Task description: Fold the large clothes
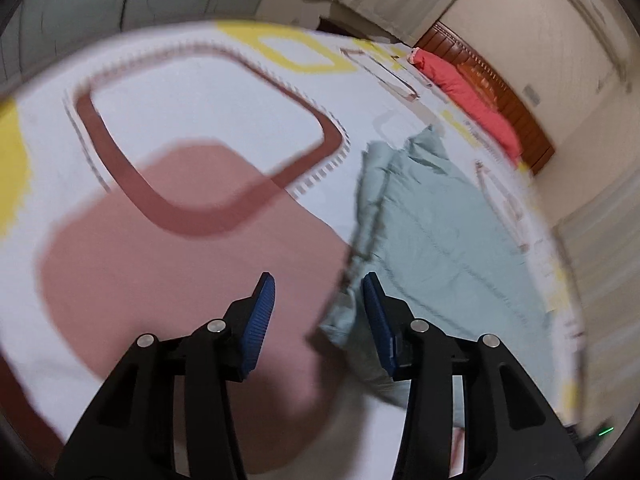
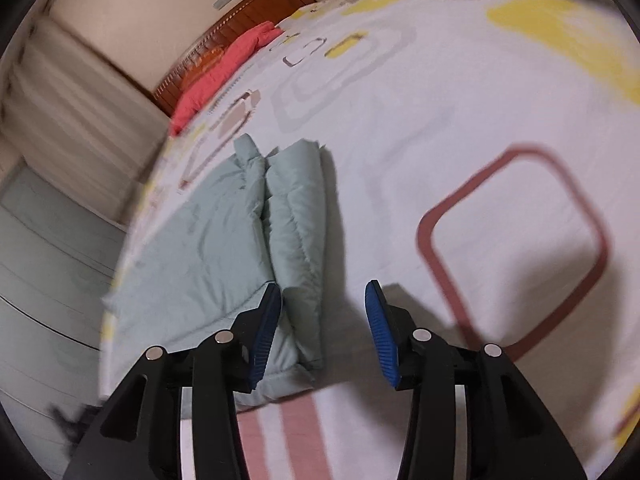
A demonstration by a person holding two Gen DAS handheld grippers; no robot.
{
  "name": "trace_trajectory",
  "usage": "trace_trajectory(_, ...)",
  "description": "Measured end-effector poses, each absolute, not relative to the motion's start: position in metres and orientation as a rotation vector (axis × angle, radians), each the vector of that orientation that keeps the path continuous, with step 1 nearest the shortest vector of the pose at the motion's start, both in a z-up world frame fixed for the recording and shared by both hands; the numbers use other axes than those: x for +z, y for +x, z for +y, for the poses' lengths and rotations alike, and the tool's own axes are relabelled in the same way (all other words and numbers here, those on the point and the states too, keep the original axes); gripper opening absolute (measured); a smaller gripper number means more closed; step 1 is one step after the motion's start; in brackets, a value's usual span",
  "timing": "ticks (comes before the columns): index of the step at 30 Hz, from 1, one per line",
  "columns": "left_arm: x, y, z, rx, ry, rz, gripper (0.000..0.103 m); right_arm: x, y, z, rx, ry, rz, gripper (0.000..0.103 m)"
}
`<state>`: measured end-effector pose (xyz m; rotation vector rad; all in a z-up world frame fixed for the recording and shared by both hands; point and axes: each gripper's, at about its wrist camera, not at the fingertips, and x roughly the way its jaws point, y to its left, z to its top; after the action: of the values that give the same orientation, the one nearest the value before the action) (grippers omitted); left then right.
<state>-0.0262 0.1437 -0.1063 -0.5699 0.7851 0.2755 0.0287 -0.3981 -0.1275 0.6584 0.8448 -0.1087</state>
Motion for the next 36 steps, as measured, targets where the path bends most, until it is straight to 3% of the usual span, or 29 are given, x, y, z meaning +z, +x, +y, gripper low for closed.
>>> trace_trajectory(4, -0.077, -0.034, 0.127, 0.366, -0.324, 0.718, 0.045, -0.107, 0.028, -0.382, -0.164, 0.482, 0.834, 0.045)
trace_trajectory(12, -0.04, -0.009, 0.056, 0.22, -0.153, 0.636, 0.045, -0.072, 0.055, -0.306, -0.024, 0.271, 0.8, 0.044)
trace_trajectory(22, -0.063, 0.07, -0.021, 0.154, -0.043, 0.69, 0.044, -0.066, 0.117, -0.198, 0.109, 0.085, 0.808, 0.044)
trace_trajectory(27, -0.093, 0.09, -0.028, 0.167, -0.017, 0.781, 0.035, -0.093, 0.132, -0.176, 0.101, 0.053, 0.851, 0.044)
trace_trajectory(36, -0.122, 0.098, -0.034, 0.182, 0.035, 0.814, 0.032, -0.131, 0.143, -0.171, 0.094, 0.031, 0.889, 0.045)
